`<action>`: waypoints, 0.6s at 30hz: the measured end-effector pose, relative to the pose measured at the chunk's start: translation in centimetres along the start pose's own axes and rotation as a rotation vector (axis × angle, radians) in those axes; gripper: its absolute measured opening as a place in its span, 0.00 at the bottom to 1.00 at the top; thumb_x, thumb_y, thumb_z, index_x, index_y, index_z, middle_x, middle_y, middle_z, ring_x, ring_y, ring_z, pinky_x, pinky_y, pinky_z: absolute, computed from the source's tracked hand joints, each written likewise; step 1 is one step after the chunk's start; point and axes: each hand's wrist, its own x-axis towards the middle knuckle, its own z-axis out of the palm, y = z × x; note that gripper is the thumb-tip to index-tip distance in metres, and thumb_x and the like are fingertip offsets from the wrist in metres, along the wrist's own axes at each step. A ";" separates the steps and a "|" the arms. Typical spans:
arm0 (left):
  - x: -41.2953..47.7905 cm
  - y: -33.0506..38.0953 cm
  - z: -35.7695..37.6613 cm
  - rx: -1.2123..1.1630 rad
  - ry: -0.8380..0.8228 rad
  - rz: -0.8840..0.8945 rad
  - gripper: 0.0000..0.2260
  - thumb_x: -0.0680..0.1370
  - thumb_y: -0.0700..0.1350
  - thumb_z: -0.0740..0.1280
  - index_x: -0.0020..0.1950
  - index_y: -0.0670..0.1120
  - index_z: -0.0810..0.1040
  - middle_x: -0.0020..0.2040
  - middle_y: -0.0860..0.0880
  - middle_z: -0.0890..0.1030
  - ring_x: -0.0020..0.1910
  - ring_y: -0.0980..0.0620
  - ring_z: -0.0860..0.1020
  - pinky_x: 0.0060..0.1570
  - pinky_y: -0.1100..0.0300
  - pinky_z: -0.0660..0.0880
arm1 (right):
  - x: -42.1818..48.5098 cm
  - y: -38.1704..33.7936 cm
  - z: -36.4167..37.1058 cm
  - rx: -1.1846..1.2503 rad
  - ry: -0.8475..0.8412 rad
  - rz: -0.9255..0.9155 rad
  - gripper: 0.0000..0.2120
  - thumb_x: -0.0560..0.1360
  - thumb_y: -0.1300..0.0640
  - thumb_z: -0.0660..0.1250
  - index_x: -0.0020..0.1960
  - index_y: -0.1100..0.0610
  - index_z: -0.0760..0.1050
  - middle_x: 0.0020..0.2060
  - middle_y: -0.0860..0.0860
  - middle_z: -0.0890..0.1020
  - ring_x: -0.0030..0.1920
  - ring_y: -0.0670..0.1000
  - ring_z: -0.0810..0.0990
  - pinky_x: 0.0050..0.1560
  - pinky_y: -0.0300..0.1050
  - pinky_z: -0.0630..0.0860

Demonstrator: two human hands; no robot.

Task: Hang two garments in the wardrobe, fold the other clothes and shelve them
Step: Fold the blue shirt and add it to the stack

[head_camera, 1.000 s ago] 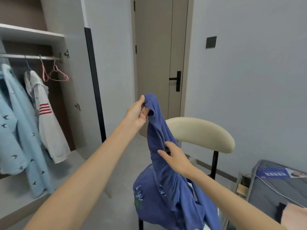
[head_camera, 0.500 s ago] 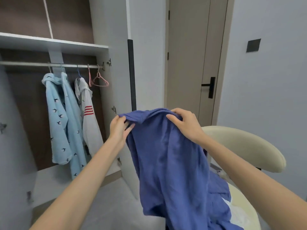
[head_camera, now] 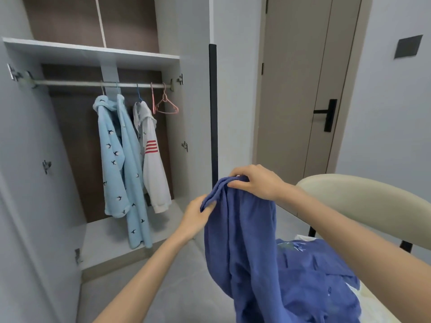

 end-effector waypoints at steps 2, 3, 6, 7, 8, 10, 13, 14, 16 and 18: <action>0.2 -0.5 -0.8 0.083 0.002 0.027 0.08 0.82 0.42 0.58 0.48 0.48 0.76 0.41 0.50 0.79 0.41 0.53 0.75 0.39 0.66 0.69 | -0.1 1.2 0.3 -0.035 -0.008 0.031 0.09 0.76 0.42 0.63 0.46 0.47 0.78 0.40 0.46 0.81 0.42 0.50 0.77 0.40 0.47 0.73; 0.2 -0.5 -1.5 0.097 0.002 0.054 0.10 0.82 0.40 0.57 0.46 0.51 0.76 0.39 0.53 0.78 0.39 0.57 0.75 0.39 0.67 0.68 | -0.2 1.9 0.5 -0.055 -0.029 0.058 0.12 0.75 0.40 0.65 0.41 0.47 0.76 0.35 0.45 0.79 0.39 0.49 0.75 0.37 0.47 0.71; 1.1 -0.6 -4.3 0.141 0.008 0.111 0.16 0.81 0.35 0.55 0.46 0.54 0.76 0.40 0.57 0.77 0.39 0.63 0.75 0.37 0.75 0.68 | -0.4 3.4 2.0 -0.039 -0.150 0.134 0.26 0.70 0.35 0.68 0.29 0.51 0.61 0.25 0.45 0.64 0.30 0.49 0.61 0.33 0.46 0.59; 1.4 -0.8 -5.1 0.180 0.011 0.105 0.16 0.81 0.34 0.54 0.47 0.51 0.76 0.41 0.55 0.78 0.40 0.61 0.75 0.37 0.75 0.68 | -0.3 3.8 2.6 -0.011 -0.189 0.141 0.28 0.69 0.35 0.69 0.29 0.52 0.57 0.25 0.45 0.61 0.30 0.50 0.59 0.33 0.46 0.57; 1.8 -1.1 -5.9 0.220 0.025 0.090 0.14 0.81 0.34 0.54 0.48 0.48 0.77 0.42 0.53 0.78 0.40 0.59 0.74 0.37 0.73 0.68 | 0.0 4.0 3.2 0.011 -0.221 0.139 0.29 0.69 0.36 0.69 0.30 0.53 0.56 0.26 0.46 0.60 0.31 0.50 0.57 0.34 0.46 0.55; 2.2 -2.0 -7.6 0.284 0.090 0.020 0.12 0.81 0.35 0.53 0.52 0.43 0.76 0.43 0.49 0.78 0.41 0.52 0.74 0.39 0.65 0.68 | 0.6 4.2 4.2 0.032 -0.264 0.138 0.27 0.71 0.38 0.69 0.31 0.53 0.57 0.27 0.46 0.61 0.31 0.49 0.58 0.33 0.45 0.55; 2.1 -3.0 -10.9 0.341 0.219 -0.088 0.13 0.81 0.34 0.52 0.57 0.39 0.75 0.50 0.45 0.77 0.47 0.47 0.73 0.44 0.58 0.67 | 1.8 3.6 5.2 0.058 -0.279 0.128 0.23 0.74 0.43 0.68 0.31 0.53 0.60 0.27 0.46 0.64 0.30 0.48 0.61 0.31 0.41 0.57; 2.0 -3.3 -12.2 0.362 0.249 -0.107 0.13 0.81 0.34 0.52 0.57 0.38 0.75 0.50 0.45 0.76 0.48 0.47 0.73 0.44 0.58 0.67 | 2.4 3.2 5.5 0.073 -0.266 0.111 0.21 0.76 0.45 0.67 0.32 0.53 0.61 0.28 0.46 0.65 0.30 0.47 0.62 0.31 0.39 0.58; 1.6 -3.7 -14.6 0.405 0.315 -0.145 0.13 0.81 0.34 0.52 0.56 0.37 0.75 0.49 0.44 0.76 0.48 0.47 0.73 0.42 0.59 0.65 | 3.9 1.7 6.2 0.096 -0.230 0.071 0.18 0.77 0.47 0.65 0.35 0.54 0.63 0.31 0.47 0.68 0.32 0.48 0.64 0.34 0.40 0.60; 1.1 -3.9 -16.9 0.414 0.400 -0.178 0.13 0.81 0.34 0.52 0.54 0.37 0.76 0.48 0.44 0.75 0.46 0.48 0.72 0.40 0.62 0.62 | 5.7 -0.3 6.9 0.079 -0.202 0.031 0.17 0.79 0.46 0.63 0.37 0.54 0.63 0.32 0.48 0.69 0.34 0.50 0.65 0.37 0.45 0.61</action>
